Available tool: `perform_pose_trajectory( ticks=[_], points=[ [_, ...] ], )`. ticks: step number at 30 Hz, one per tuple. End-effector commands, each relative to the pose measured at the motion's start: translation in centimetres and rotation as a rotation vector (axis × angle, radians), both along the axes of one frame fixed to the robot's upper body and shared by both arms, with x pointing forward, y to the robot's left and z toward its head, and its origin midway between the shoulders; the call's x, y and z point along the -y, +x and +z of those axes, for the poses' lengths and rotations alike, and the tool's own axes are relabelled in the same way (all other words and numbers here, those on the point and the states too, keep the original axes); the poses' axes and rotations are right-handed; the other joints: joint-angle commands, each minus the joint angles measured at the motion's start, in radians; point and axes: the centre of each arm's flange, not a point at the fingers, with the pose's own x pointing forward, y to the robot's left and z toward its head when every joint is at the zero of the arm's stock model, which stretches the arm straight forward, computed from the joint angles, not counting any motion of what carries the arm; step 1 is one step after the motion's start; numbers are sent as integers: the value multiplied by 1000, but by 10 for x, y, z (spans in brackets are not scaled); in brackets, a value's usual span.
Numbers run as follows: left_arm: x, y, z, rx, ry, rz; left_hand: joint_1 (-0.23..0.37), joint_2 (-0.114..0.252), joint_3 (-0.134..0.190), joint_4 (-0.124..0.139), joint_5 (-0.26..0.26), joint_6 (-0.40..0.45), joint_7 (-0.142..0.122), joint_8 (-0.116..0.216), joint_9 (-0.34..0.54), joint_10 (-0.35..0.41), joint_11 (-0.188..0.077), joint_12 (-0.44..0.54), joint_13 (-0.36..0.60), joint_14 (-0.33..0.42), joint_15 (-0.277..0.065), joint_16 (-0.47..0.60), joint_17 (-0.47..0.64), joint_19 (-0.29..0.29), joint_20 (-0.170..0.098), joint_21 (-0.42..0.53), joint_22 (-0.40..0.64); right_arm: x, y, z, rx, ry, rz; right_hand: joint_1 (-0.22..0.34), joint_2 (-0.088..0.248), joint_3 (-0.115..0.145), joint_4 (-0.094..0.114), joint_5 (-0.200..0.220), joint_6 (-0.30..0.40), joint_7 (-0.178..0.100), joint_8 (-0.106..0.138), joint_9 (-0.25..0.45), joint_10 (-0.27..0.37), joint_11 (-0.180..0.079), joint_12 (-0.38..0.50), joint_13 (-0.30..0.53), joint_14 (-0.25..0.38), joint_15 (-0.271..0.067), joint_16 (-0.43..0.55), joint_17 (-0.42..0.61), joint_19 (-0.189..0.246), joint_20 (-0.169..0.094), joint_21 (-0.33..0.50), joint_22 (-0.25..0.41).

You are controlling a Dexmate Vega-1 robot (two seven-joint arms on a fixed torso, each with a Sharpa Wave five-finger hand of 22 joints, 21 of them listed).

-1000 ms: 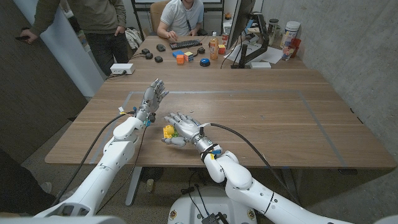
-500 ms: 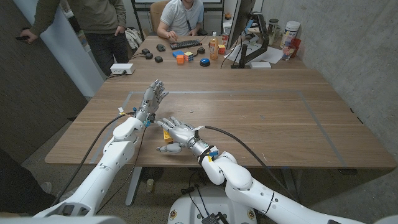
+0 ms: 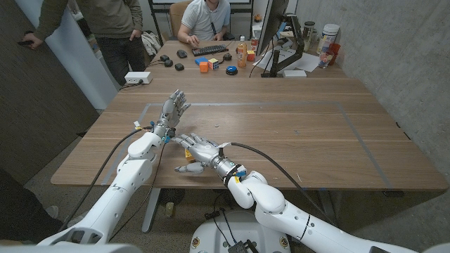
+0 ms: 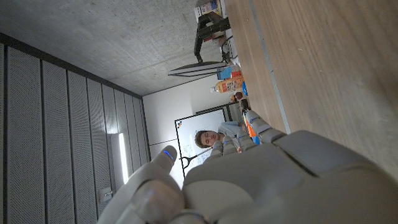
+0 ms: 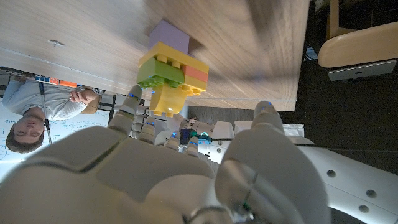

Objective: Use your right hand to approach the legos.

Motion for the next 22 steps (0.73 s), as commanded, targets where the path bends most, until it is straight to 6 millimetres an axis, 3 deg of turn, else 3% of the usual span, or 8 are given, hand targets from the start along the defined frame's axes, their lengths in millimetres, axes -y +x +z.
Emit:
perform_pose_trajectory(
  ticks=[1, 22],
  points=[
    [1, 4, 0, 0, 5, -6, -1, 118, 1, 0, 7, -60, 3, 6, 3, -61, 1, 7, 4, -18, 6, 3, 2, 6, -28, -2, 4, 1, 4, 2, 9, 12, -3, 8, 5, -1, -2, 7, 8, -1, 6, 4, -9, -6, 4, 3, 2, -3, 3, 3, 7, -2, -2, 3],
    [2, 12, 3, -8, 8, -9, -1, 119, 0, 0, 8, -59, 4, 6, 4, -61, 1, 6, 4, -18, 7, 2, 2, 9, -29, -10, 5, 0, 10, 6, -10, 25, 5, 26, 14, 0, -6, 13, 20, -2, 6, 3, 0, -17, 5, 2, 11, -13, 0, 2, 15, -1, -14, 3]
  ],
)
